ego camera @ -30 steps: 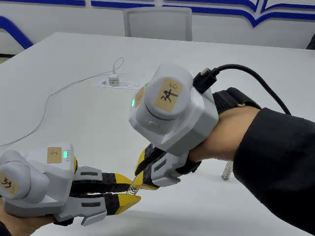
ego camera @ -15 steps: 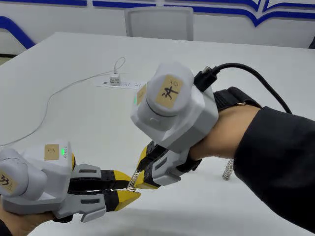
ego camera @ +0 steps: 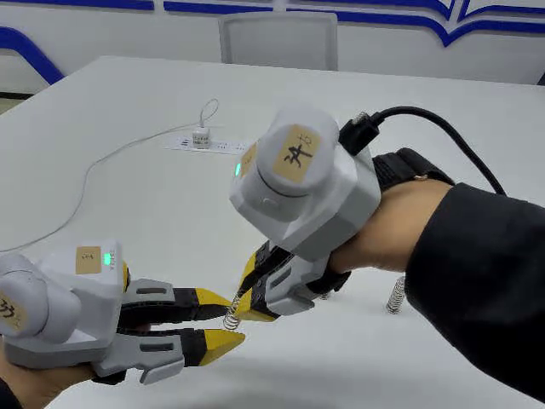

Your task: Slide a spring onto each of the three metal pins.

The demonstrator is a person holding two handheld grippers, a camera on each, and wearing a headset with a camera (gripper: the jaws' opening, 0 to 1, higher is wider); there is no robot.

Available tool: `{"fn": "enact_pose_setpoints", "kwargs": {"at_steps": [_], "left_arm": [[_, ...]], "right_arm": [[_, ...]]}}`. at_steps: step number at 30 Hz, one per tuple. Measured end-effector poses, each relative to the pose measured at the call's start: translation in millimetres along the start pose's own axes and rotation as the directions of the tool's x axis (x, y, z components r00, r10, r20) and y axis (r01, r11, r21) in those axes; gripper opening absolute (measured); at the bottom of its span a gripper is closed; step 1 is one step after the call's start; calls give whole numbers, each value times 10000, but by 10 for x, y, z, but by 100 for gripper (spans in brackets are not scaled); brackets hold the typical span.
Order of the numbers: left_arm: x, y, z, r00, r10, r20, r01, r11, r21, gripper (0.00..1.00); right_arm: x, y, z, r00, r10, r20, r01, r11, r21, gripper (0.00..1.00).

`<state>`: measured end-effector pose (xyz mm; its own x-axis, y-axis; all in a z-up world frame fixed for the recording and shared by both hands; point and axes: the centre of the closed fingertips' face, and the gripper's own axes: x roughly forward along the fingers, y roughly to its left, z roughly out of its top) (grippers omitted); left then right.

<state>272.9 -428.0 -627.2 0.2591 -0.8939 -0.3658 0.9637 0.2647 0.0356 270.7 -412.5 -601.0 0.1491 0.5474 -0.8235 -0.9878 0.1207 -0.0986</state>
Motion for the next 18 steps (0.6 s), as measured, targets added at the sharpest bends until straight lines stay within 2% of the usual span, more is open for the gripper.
{"fn": "enact_pose_setpoints", "kwargs": {"at_steps": [10,18], "left_arm": [[-85,88,-97,9992,393,-76,-395,9986,-354,27],[-148,128,-143,9980,634,-16,-633,9960,-626,31]], "right_arm": [[-61,-135,-109,9985,-213,-503,213,9998,-2,12],[-119,-386,-145,9947,-579,-852,581,9983,0,12]]}}
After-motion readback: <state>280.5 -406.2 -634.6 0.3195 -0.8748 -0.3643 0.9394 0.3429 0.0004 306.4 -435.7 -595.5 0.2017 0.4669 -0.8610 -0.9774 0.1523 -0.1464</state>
